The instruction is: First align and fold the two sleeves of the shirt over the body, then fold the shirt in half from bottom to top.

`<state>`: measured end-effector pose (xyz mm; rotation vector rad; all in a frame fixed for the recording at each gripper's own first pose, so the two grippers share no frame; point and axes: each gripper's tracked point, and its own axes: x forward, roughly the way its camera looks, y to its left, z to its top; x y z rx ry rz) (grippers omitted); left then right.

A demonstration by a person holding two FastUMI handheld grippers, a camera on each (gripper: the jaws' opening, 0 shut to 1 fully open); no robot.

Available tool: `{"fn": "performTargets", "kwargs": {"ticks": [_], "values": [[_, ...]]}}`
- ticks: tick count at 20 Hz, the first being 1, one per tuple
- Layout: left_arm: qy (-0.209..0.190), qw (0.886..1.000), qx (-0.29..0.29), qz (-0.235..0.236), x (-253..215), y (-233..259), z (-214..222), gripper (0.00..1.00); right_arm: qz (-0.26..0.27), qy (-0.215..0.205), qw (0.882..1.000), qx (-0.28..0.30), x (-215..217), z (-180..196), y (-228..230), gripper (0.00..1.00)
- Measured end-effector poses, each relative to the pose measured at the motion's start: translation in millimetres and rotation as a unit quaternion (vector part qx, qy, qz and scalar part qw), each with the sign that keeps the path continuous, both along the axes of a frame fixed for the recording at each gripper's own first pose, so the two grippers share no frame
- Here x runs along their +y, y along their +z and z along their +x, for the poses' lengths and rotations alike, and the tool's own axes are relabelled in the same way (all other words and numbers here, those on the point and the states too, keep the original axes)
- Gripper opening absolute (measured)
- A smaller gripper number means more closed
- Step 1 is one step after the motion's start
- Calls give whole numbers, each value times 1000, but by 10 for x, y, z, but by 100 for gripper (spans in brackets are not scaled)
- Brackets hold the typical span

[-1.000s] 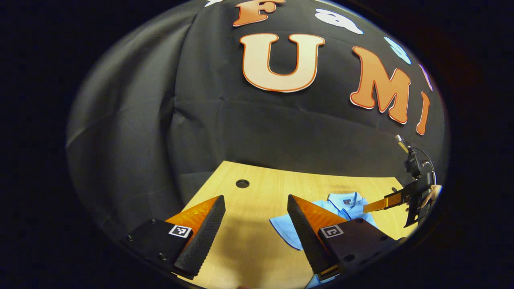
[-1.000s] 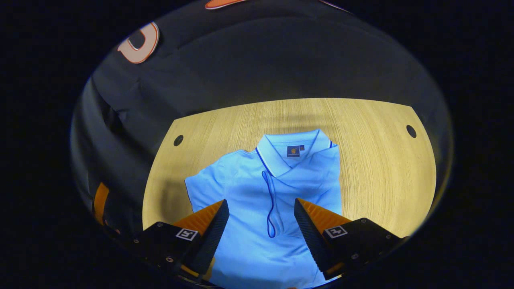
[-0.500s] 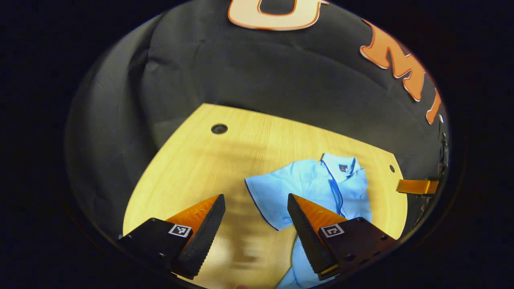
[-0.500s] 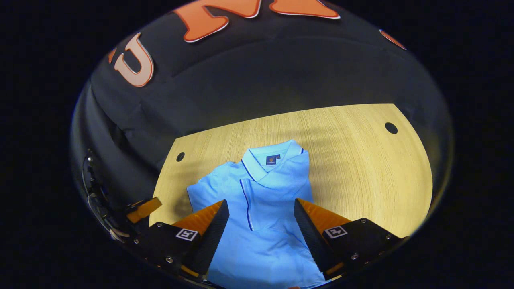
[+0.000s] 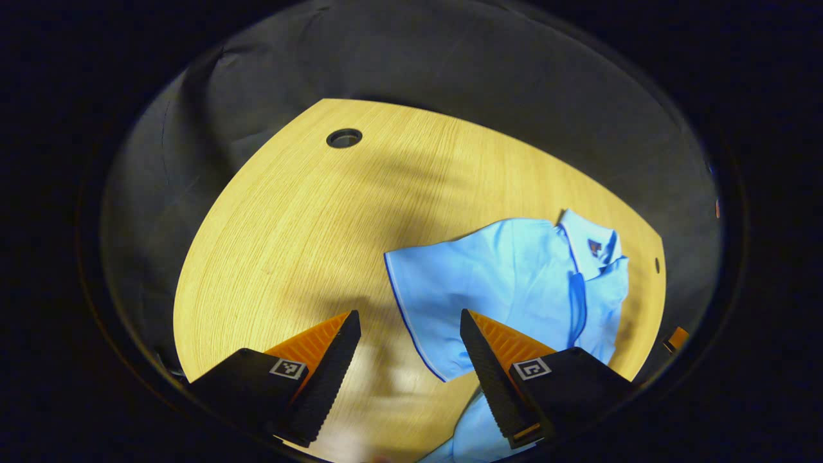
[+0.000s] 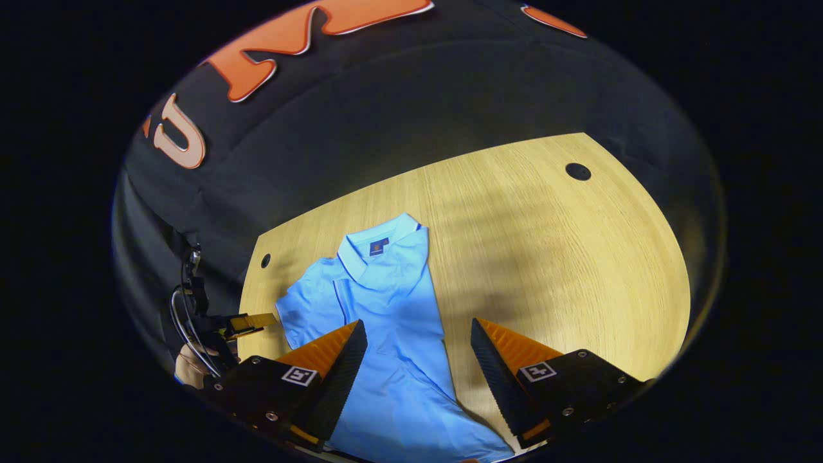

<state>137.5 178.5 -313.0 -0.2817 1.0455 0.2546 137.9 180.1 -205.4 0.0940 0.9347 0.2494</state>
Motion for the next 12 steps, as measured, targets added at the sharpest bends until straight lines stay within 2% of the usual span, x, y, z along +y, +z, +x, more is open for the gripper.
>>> {"fn": "performTargets", "kwargs": {"ticks": [7, 10, 12], "values": [[24, 998, 52, -6, -23, -257, -58, 100, 14, -13, 1000, 16, -211, 24, -93, 98], [26, 998, 63, 11, 28, -275, -69, 100, 9, -16, 1000, 16, -257, 42, -103, 98], [20, 998, 61, 12, -13, -273, -37, 84, 10, -14, 1000, 16, -222, 27, -96, 98]]}}
